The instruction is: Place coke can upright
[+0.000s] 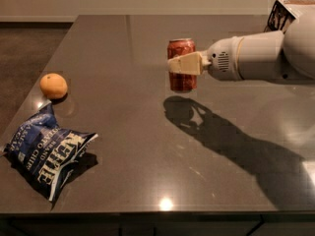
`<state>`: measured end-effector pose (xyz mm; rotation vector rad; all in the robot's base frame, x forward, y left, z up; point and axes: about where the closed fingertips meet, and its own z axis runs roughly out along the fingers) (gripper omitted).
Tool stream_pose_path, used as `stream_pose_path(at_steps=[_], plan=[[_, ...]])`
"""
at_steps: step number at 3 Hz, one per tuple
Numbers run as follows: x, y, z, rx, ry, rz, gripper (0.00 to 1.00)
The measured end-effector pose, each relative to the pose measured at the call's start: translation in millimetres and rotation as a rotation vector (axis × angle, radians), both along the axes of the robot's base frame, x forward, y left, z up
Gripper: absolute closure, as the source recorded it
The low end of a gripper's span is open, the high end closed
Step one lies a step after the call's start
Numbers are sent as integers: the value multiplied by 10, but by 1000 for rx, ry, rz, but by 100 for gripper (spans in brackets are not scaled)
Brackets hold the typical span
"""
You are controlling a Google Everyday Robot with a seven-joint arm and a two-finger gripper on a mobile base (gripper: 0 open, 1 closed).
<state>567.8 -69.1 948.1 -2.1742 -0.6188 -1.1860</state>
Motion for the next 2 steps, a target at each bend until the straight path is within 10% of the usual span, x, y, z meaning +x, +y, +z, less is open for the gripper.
stream_pose_path(at_steps=[2], plan=[[-39, 128, -111, 70, -197, 12, 100]])
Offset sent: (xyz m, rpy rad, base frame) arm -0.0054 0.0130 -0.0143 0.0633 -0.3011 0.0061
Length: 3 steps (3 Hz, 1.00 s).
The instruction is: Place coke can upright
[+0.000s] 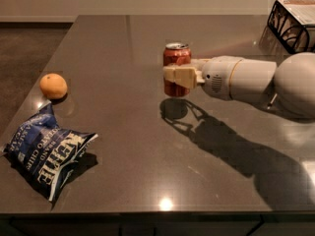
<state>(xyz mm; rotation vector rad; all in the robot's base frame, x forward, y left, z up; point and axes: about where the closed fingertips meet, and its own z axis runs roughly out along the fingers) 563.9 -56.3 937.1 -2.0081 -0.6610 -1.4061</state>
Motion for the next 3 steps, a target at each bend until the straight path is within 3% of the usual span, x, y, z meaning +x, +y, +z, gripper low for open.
stream_pose_path(at_steps=[1, 2, 3], plan=[[-11, 46, -103, -27, -50, -10, 100], [-8, 51, -251, 22, -70, -20, 100], [5, 63, -365, 80, -121, -27, 81]])
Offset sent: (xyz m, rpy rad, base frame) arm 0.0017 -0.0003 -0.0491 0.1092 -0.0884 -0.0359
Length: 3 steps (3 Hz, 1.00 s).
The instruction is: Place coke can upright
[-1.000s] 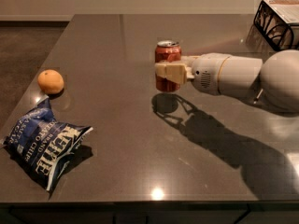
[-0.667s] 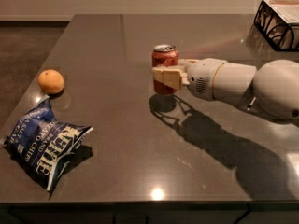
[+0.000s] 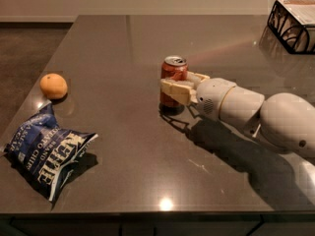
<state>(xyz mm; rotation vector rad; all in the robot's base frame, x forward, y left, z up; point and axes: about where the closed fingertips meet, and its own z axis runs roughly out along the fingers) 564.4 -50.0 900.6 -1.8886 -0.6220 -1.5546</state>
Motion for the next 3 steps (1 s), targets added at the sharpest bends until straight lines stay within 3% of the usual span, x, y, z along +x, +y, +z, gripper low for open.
stream_pose_path(at_steps=[1, 3], plan=[[8, 53, -49, 29, -49, 5, 58], [6, 92, -38, 40, -39, 11, 12]])
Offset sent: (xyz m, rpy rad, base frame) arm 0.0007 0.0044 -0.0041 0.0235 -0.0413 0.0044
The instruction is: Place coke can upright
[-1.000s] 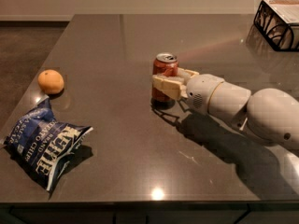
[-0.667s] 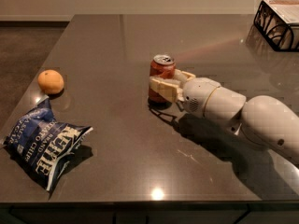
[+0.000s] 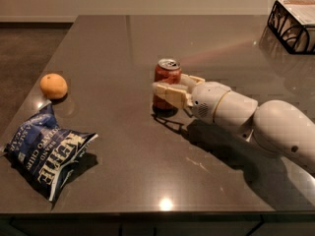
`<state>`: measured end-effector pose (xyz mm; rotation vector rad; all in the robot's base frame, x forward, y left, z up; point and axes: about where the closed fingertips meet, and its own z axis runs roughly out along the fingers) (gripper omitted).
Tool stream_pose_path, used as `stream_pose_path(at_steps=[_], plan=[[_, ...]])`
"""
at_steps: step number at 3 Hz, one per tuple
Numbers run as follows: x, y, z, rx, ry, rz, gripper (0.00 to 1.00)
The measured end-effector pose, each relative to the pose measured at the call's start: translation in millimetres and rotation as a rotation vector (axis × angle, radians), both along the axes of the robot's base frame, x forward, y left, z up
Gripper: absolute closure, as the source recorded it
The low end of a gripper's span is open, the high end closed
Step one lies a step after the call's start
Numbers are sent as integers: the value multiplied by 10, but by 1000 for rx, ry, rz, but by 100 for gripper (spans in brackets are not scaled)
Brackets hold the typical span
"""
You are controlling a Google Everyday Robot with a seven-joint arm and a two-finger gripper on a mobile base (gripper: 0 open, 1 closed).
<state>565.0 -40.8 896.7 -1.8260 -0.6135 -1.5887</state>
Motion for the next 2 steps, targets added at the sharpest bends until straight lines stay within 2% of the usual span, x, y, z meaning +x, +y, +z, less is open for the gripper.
stream_pose_path(at_steps=[1, 2], plan=[[-2, 16, 5, 4, 4, 2, 0], [-2, 17, 5, 4, 4, 2, 0]])
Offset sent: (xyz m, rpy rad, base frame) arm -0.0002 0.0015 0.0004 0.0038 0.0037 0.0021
